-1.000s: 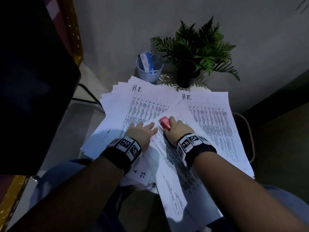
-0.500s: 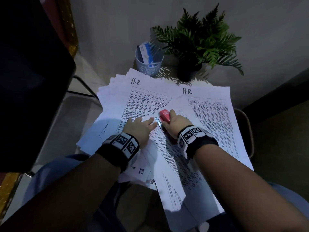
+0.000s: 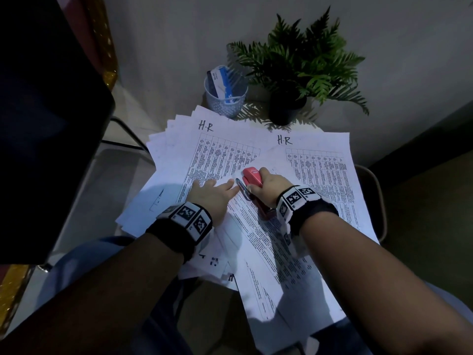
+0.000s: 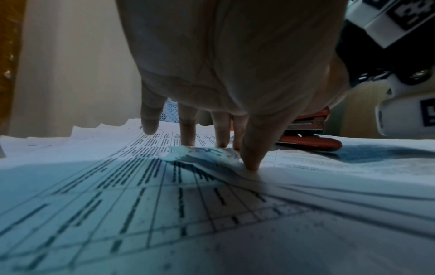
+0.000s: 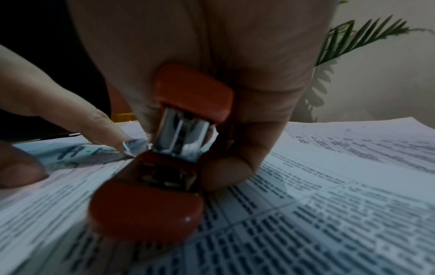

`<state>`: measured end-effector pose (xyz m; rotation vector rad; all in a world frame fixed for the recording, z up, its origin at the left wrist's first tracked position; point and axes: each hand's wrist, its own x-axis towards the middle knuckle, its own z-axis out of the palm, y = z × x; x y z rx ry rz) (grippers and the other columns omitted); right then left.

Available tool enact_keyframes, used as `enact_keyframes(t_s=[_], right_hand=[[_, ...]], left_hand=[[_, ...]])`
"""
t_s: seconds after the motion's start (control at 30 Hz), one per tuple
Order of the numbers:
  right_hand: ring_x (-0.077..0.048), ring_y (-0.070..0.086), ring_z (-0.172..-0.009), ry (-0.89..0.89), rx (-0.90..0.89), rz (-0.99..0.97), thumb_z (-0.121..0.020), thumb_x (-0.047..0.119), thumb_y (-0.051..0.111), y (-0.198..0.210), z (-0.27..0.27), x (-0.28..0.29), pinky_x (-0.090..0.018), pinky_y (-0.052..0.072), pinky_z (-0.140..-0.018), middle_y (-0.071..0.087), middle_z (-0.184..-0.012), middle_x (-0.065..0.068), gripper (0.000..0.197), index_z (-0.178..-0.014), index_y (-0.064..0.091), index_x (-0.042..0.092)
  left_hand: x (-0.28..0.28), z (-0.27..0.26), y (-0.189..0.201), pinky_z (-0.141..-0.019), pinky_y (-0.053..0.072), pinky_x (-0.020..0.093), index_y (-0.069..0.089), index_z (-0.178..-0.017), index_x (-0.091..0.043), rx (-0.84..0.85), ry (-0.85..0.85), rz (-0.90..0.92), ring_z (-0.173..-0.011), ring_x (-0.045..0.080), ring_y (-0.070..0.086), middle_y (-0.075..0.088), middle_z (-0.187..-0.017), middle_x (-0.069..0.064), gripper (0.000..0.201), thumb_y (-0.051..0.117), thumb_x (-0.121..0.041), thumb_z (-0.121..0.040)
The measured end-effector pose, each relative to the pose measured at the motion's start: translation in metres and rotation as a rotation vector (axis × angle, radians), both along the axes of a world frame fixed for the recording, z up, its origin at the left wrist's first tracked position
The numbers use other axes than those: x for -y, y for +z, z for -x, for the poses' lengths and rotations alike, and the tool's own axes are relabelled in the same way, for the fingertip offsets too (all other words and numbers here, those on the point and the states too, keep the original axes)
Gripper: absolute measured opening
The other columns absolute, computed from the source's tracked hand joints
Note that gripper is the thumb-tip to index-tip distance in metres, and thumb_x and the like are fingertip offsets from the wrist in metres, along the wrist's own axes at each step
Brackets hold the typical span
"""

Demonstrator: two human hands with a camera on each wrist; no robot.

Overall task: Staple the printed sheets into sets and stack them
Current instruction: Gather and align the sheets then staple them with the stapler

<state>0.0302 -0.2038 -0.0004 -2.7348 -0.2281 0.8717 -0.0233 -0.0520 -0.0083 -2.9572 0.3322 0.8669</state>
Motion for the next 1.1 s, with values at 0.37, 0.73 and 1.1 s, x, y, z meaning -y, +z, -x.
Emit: enact_keyframes(t_s=[0.37, 0.73, 1.1], right_hand=[[-0.025, 0.058, -0.090, -0.094, -0.054, -0.001, -0.096, 0.036, 0.046, 0.005, 0.004, 0.024, -0.034, 0.049, -0.081, 0.060, -0.116, -0.013, 0.045, -0.132, 0.035, 0.011], [-0.035, 0.055, -0.111, -0.486, 0.050, 0.174, -0.091, 0.038, 0.056, 0.009, -0.008, 0.099, -0.034, 0.042, -0.085, 0.056, -0.122, -0.021, 0.055, -0.128, 0.039, 0.001], [-0.011, 0.058, -0.071, -0.419, 0.151, -0.426, -0.087, 0.026, 0.061, 0.057, 0.030, 0.044, -0.023, 0.051, -0.062, 0.067, -0.085, 0.001, 0.011, -0.081, 0.064, 0.016]], left_hand=[[-0.003, -0.004, 0.007, -0.114, 0.018, 0.050, 0.028, -0.144, -0.034, 0.029, -0.026, 0.078, -0.138, 0.024, 0.028, 0.019, -0.156, -0.009, 0.052, 0.046, -0.028, -0.096], [-0.007, -0.029, 0.002, -0.088, 0.043, 0.037, 0.042, -0.123, -0.019, 0.025, 0.459, 0.219, -0.109, 0.026, 0.052, 0.055, -0.117, 0.005, 0.055, 0.071, -0.036, -0.080], [-0.011, -0.008, 0.041, -0.078, 0.049, 0.031, 0.058, -0.111, -0.021, -0.021, 0.545, 0.761, -0.089, 0.022, 0.062, 0.065, -0.105, 0.002, 0.027, 0.055, -0.009, -0.087]])
